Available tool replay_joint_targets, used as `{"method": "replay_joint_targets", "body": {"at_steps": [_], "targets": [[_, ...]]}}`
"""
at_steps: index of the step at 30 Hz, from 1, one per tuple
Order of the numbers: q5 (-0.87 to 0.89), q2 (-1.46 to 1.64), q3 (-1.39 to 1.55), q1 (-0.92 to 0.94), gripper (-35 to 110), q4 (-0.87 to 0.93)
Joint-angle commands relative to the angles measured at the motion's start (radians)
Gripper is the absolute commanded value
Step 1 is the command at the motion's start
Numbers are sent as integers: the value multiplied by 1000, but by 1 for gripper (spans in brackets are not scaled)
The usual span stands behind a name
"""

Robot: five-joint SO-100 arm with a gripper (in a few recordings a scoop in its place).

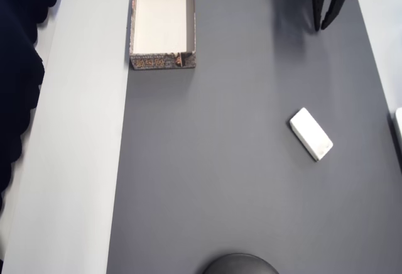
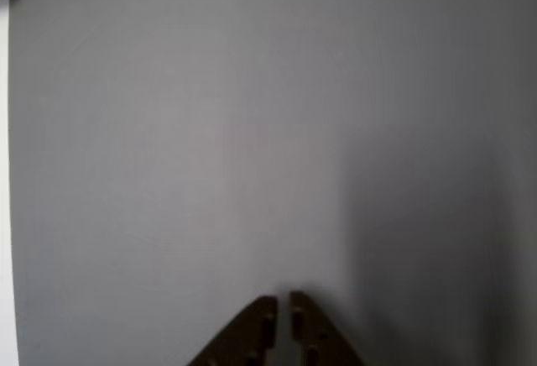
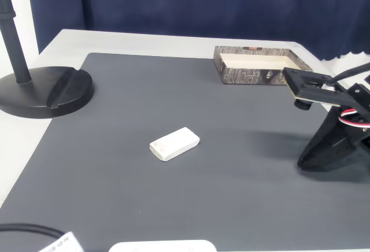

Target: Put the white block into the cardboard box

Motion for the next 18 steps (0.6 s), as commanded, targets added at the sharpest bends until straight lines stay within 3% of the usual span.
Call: {"method": "replay_joint_targets", "body": {"at_steps": [1,10,18], "targets": [[-41,34,20,-29,-2,5],[-74,-72,-74,-87,-2,-6],[-52,-506,-322,-34,-2,-67]]}}
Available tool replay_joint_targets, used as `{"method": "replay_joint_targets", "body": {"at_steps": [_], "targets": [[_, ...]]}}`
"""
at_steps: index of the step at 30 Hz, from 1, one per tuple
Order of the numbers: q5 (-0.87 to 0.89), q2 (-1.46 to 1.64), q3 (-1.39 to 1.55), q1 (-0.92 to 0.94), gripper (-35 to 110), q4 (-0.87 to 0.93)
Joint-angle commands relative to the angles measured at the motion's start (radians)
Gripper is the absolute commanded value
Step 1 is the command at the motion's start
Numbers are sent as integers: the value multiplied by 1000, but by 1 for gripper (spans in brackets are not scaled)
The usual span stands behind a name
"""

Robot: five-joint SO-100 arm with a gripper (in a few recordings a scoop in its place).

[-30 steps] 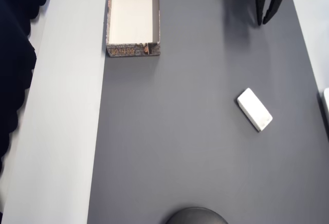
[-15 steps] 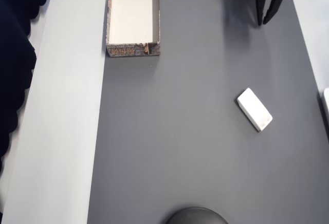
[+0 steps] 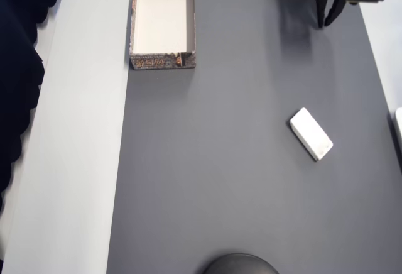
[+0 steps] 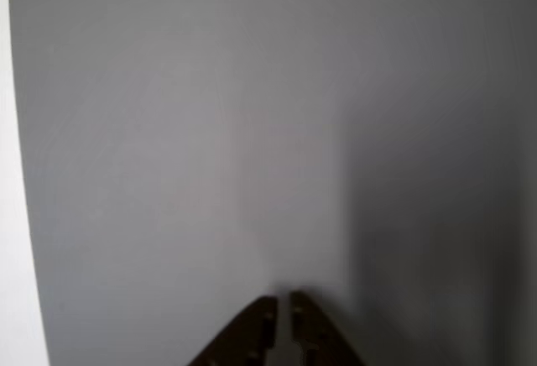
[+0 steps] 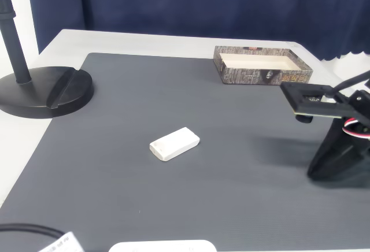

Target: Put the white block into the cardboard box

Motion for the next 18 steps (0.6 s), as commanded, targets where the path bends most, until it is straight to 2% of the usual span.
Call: {"method": "replay_joint_targets", "body": {"at_steps": [1,7,18], "targets": [[29,-259,-241,35,-2,-28],[124,-586,-483,71,-2,-75],[143,-1049,-927,86,-2,-61]]}}
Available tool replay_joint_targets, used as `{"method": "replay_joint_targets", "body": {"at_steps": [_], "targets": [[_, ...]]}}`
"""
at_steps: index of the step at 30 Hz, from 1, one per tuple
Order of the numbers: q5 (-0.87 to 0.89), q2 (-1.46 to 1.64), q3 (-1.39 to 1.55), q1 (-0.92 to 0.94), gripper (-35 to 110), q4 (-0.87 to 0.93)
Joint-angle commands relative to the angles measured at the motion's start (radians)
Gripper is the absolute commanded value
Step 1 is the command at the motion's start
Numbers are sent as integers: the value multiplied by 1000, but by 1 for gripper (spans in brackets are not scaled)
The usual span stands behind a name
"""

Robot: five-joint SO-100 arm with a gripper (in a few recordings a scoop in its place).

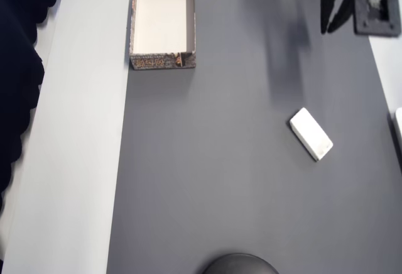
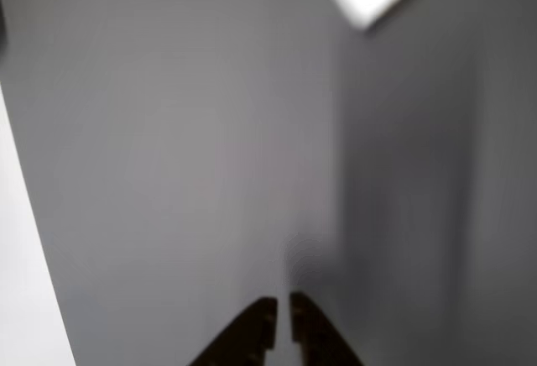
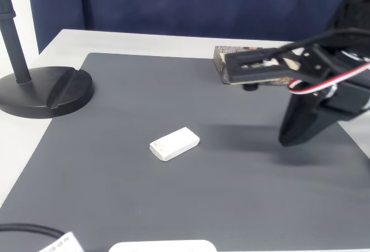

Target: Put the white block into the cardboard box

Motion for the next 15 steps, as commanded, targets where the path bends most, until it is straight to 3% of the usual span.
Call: {"method": "replay_joint_targets", "body": {"at_steps": [1,15], "targets": [[6,-115,-210,6,-2,-2],[46,-376,-545,46,-2,34]]}}
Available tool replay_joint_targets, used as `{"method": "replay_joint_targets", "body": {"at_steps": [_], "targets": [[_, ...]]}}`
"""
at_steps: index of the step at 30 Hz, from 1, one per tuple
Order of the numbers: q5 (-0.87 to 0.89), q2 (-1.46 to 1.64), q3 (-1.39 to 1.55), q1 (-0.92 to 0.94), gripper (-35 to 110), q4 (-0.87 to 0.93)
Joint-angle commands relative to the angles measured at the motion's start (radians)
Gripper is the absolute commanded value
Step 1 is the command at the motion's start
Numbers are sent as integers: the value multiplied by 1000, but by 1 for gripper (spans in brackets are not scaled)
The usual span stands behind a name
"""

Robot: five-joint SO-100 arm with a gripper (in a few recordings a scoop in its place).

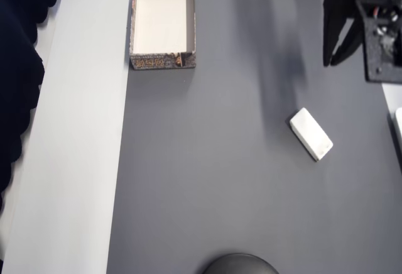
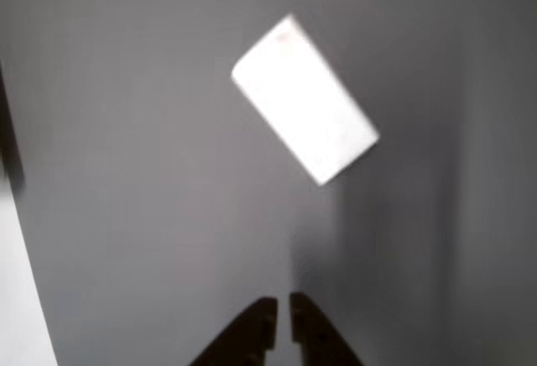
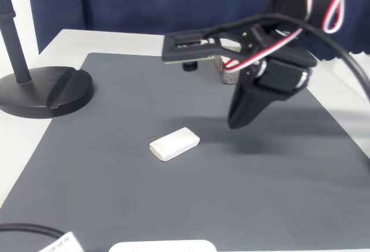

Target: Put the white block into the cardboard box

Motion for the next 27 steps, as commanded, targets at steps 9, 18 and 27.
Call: {"method": "replay_joint_targets", "body": {"at_steps": [9,18,27], "targets": [[104,-152,-364,71,-2,198],[106,-347,-541,80,-2,196],[129,-557,-822,52,-2,209]]}}
